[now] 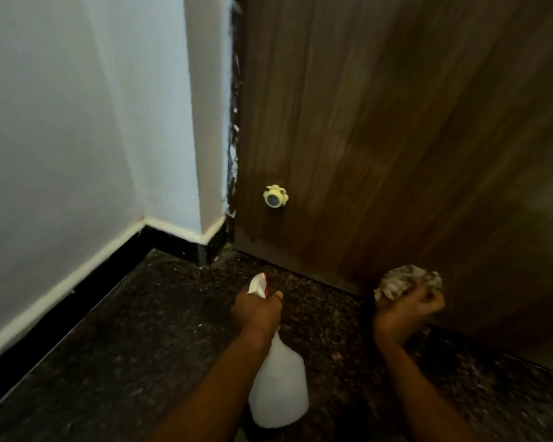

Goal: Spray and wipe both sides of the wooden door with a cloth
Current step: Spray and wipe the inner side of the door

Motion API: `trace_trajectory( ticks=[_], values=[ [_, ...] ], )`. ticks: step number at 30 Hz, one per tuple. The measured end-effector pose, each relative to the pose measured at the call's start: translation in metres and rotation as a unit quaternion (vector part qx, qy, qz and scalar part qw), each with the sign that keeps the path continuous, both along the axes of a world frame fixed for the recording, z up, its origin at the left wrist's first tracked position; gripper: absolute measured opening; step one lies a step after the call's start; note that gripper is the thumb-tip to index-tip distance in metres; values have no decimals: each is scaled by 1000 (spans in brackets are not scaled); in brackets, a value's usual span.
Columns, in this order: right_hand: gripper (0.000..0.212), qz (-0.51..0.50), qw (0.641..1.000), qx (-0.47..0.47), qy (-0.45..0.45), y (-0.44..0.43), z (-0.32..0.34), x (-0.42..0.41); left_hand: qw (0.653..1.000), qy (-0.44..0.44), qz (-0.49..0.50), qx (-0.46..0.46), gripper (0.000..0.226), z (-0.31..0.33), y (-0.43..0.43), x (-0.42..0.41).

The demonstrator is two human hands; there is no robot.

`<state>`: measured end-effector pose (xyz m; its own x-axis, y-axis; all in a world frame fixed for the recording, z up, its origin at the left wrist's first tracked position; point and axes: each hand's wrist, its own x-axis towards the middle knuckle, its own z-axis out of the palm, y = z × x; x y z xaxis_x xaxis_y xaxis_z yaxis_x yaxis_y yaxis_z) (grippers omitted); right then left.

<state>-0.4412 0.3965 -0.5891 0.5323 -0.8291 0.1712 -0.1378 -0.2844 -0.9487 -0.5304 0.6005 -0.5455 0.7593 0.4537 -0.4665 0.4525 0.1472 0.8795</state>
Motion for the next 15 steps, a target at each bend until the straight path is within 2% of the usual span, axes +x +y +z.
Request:
trace_trajectory(
  ticks=[1,2,3,4,5,6,7,10,14,15],
  values=[
    [34,49,999,-5,9,6,-5,-7,1000,7,10,-4,51,3,4,0],
    [28,101,991,-84,15,11,-5,-9,1000,11,13,-1,51,5,7,-1],
    [29,188,949,-250,29,20,-12,-3,1000,9,11,7,51,5,12,-2],
    [34,286,873,-395,24,32,-16,2,1000,0,4,19,50,4,17,-2],
    [36,377,772,-513,8,45,-18,6,1000,-8,-1,29,50,4,21,-2],
    [35,436,684,-585,-5,60,-22,17,999,-10,1,36,50,5,27,-1],
    [35,457,637,-620,3,77,-25,29,999,-5,8,39,50,6,32,1],
    [41,495,603,-621,80,112,-20,46,999,1,22,38,50,6,46,9],
    [41,516,494,-684,146,57,-20,42,1000,-29,9,7,52,7,45,16],
    [41,515,480,-692,162,35,-17,39,999,-33,4,1,52,7,42,17]
  ],
)
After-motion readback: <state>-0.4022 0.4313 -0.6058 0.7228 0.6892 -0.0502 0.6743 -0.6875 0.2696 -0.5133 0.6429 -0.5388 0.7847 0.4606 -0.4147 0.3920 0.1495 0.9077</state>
